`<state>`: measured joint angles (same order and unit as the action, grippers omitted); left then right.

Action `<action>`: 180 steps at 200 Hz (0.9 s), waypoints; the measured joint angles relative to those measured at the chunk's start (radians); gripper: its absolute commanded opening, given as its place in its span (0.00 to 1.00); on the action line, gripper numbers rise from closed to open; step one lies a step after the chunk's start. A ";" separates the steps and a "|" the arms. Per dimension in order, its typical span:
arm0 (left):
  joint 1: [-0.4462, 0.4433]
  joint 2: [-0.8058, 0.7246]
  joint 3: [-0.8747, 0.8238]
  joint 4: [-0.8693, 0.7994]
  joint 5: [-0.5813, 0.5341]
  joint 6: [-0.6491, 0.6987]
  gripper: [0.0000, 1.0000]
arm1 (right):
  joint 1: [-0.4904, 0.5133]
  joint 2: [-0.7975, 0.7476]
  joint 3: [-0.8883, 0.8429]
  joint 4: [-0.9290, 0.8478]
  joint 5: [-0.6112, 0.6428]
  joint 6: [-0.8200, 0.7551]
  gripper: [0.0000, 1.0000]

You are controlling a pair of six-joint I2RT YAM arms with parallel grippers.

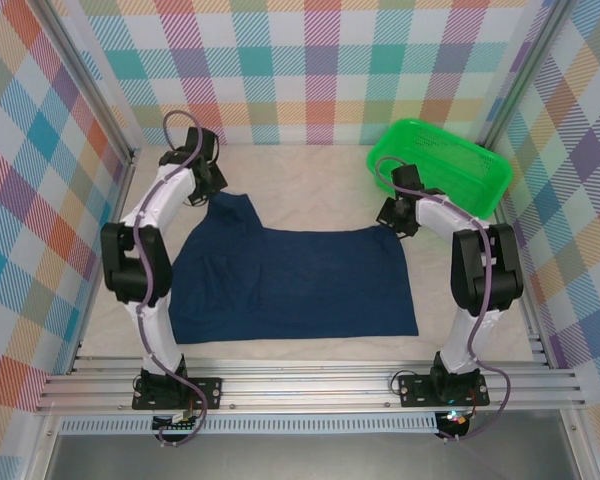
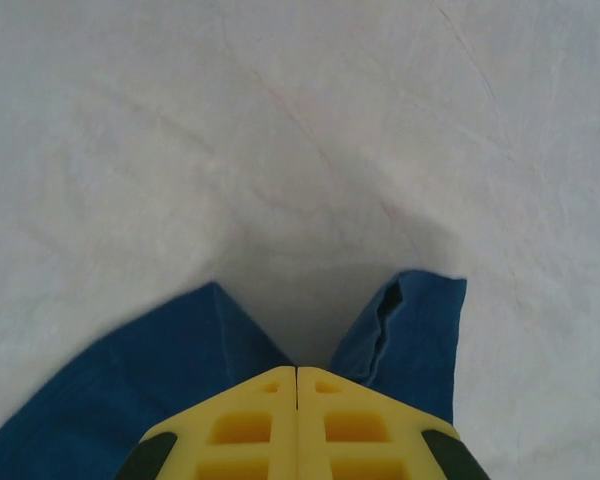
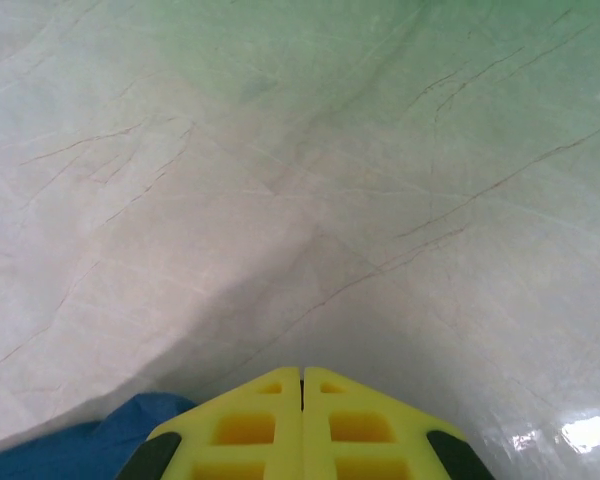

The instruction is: Fold and stack the t-shirts

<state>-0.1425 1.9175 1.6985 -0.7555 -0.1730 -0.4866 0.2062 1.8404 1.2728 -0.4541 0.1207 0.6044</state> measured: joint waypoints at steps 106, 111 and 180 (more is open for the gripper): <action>-0.027 -0.796 -0.618 -0.142 -0.100 -0.211 0.00 | 0.000 -0.096 -0.069 -0.147 -0.001 -0.040 0.00; -0.027 -0.817 -0.623 -0.156 -0.108 -0.220 0.00 | 0.000 -0.103 -0.078 -0.155 -0.001 -0.037 0.00; -0.051 -0.958 -0.682 -0.272 -0.167 -0.322 0.00 | 0.017 -0.190 -0.198 -0.216 0.025 -0.003 0.00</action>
<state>-0.1940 0.9596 1.0168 -1.0279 -0.3401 -0.8085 0.2234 1.6505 1.0752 -0.6704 0.1455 0.6014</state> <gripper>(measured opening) 0.048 0.044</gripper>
